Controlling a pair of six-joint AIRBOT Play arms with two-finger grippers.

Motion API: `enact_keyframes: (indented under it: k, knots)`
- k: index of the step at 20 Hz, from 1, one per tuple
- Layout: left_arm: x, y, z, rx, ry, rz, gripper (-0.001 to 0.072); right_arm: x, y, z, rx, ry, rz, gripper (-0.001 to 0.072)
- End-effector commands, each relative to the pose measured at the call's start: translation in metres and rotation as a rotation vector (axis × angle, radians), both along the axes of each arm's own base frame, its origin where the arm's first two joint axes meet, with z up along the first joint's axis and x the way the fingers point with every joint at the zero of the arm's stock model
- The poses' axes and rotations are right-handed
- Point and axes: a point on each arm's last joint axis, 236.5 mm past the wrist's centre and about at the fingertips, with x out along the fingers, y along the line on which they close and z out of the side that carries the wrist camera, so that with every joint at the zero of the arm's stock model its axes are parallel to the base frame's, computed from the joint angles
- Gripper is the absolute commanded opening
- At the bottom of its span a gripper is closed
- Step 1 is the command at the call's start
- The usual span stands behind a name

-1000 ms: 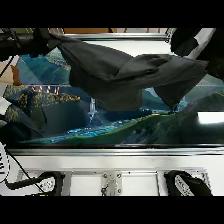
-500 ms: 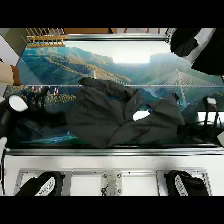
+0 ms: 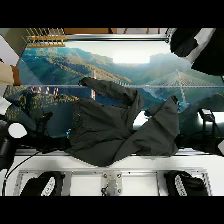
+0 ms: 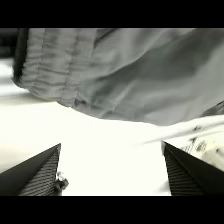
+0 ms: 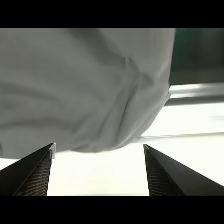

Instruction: Fold the clothes and pants, and hang the long-sleeved shirts on hangers.

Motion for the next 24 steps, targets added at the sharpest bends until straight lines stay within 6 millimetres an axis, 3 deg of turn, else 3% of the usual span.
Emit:
enact_keyframes:
  k: [1, 3, 5, 7, 9, 15, 19, 21, 24]
  knots:
    - [0.054, 0.007, 0.057, 0.033, -0.276, 0.035, 0.0711, 0.020, -0.003, 0.045, -0.009, -0.108, -0.023, 0.0610]
    - [0.097, 0.016, 0.081, 0.044, -0.371, 0.072, 0.0710, 0.033, 0.002, 0.066, 0.017, -0.150, -0.014, 0.0609]
    - [0.137, 0.031, 0.081, 0.055, -0.381, 0.080, 0.0710, 0.041, 0.013, 0.076, 0.066, -0.166, -0.001, 0.0609]
    - [0.177, 0.038, 0.067, 0.004, -0.355, 0.032, 0.0711, 0.046, 0.025, 0.075, 0.125, -0.155, 0.011, 0.0609]
    - [0.212, 0.032, 0.047, -0.110, -0.337, -0.053, 0.0710, 0.048, 0.032, 0.073, 0.162, -0.143, 0.018, 0.0609]
    - [0.284, 0.022, -0.028, -0.118, -0.406, -0.534, 0.0710, 0.040, 0.038, 0.066, 0.188, -0.083, 0.030, 0.0609]
    - [0.308, 0.020, -0.060, -0.092, -0.420, -0.659, 0.0710, 0.036, 0.039, 0.064, 0.191, -0.063, 0.034, 0.0609]
    - [0.308, 0.019, -0.073, -0.117, -0.385, -0.667, 0.0710, 0.036, 0.039, 0.064, 0.191, -0.062, 0.034, 0.0609]
    - [0.291, 0.008, -0.085, -0.207, -0.315, -0.674, 0.0706, 0.038, 0.039, 0.060, 0.196, -0.043, 0.032, 0.0608]
